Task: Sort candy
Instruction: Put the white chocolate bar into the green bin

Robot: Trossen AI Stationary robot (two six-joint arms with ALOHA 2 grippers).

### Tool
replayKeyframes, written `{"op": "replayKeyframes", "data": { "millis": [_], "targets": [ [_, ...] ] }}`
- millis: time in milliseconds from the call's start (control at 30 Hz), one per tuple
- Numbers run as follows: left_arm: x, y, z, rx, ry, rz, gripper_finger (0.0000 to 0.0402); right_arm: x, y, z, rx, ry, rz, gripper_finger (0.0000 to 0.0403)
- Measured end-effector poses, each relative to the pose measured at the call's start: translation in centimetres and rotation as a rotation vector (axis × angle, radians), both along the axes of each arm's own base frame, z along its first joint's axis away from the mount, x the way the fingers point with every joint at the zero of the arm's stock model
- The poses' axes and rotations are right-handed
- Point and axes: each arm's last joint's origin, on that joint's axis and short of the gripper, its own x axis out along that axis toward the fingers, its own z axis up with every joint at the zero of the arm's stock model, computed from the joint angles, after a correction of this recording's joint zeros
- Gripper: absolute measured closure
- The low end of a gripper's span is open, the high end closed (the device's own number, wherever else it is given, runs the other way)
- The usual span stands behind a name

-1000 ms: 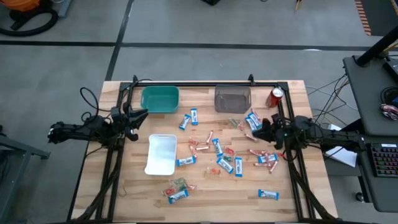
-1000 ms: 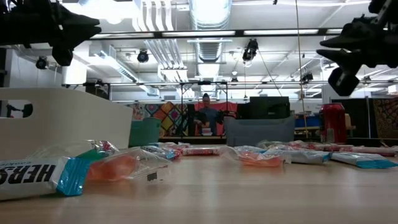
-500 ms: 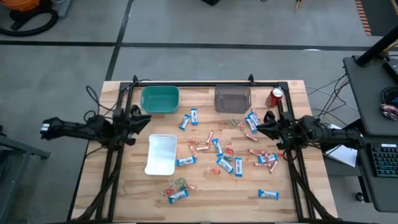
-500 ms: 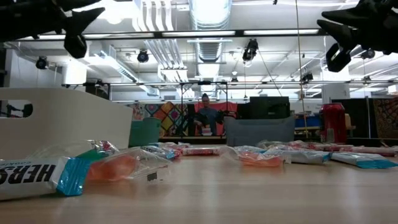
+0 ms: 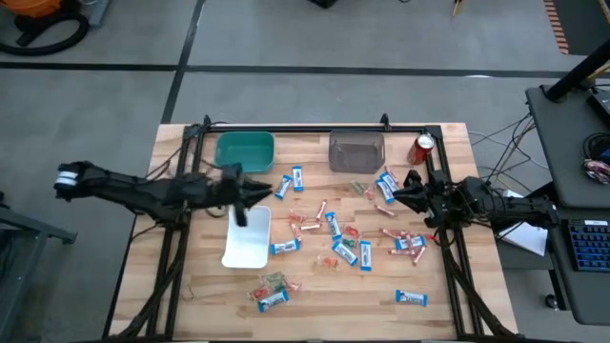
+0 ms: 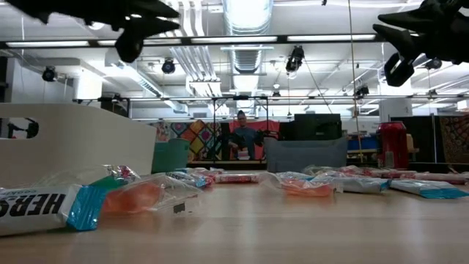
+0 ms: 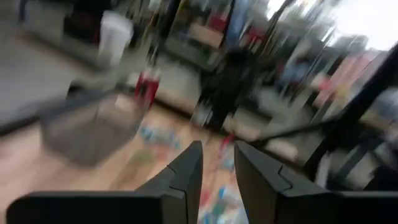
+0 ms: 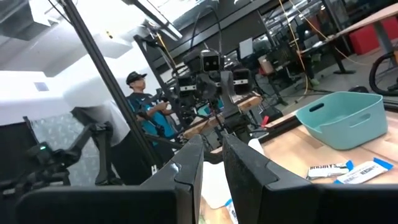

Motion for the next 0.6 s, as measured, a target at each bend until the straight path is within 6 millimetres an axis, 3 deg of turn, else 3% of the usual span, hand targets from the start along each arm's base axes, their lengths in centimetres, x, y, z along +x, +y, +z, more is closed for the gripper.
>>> {"op": "replayKeyframes", "data": {
  "millis": [133, 367, 600],
  "targets": [
    [3.4, -0.2, 0.3, -0.041, 0.228, 0.065, 0.0325, 0.0, 0.0, 0.0, 0.105, 0.004, 0.027, 0.0346],
    [8.9, -0.7, -0.9, -0.059, 0.613, 0.141, 0.0325, 0.0, 0.0, 0.0, 0.116, 0.004, 0.030, 0.0346],
    [12.7, -1.0, -2.0, -0.030, 0.837, 0.161, 0.0325, 0.0, 0.0, 0.0, 0.106, 0.004, 0.026, 0.0346]
  ]
}}
